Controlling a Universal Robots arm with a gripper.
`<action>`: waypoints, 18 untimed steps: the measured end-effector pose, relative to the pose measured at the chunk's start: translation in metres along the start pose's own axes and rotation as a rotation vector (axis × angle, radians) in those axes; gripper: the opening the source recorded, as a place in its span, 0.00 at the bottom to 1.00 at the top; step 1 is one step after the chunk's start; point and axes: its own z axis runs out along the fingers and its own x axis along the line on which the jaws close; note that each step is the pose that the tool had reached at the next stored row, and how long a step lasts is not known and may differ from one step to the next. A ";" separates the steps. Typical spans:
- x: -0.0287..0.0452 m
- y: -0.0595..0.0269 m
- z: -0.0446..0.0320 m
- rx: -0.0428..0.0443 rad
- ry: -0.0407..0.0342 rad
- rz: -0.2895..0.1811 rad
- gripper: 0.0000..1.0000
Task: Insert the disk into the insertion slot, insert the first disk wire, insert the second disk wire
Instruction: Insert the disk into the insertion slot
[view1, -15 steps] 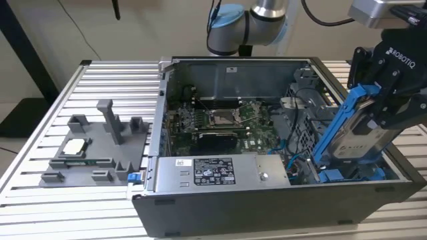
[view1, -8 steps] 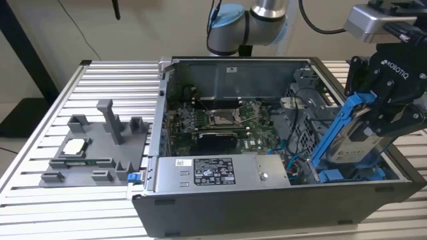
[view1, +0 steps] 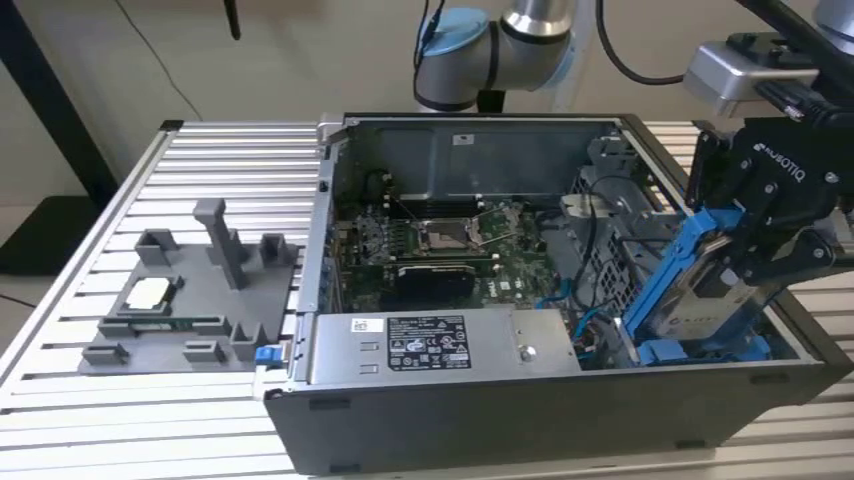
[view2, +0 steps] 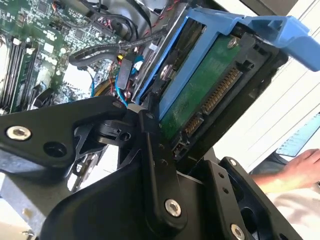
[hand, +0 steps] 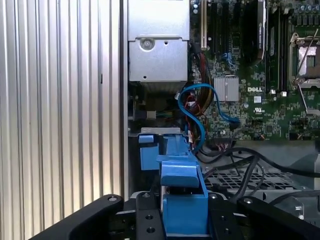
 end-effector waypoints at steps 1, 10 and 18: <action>0.0000 0.0001 0.0000 -0.0001 0.0000 0.000 0.34; -0.0005 0.0013 -0.0085 -0.0006 -0.0187 0.006 0.40; -0.0004 0.0021 -0.0047 -0.0003 -0.0355 0.045 0.60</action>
